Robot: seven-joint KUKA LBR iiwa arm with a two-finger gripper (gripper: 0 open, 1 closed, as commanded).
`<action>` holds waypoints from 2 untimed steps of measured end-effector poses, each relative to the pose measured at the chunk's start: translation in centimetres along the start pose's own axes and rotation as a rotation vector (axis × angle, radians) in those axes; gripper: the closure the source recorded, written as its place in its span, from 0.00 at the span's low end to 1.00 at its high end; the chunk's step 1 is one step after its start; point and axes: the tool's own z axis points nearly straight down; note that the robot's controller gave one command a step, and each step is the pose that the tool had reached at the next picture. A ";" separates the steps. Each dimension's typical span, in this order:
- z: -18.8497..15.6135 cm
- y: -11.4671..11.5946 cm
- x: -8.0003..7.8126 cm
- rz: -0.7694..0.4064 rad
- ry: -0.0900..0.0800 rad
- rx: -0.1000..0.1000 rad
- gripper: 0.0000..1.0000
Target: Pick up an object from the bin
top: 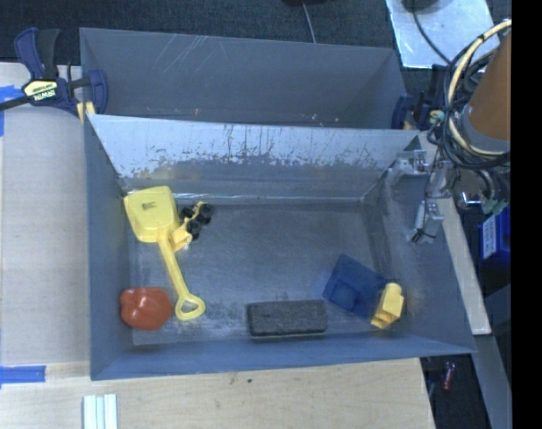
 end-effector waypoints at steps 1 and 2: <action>0.0 0.0 0.0 0.000 0.000 0.000 0.00; 5.6 5.1 9.2 -0.148 0.006 -0.002 0.00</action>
Offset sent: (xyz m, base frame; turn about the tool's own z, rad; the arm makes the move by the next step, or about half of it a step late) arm -0.0895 0.0495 -0.0542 -0.1494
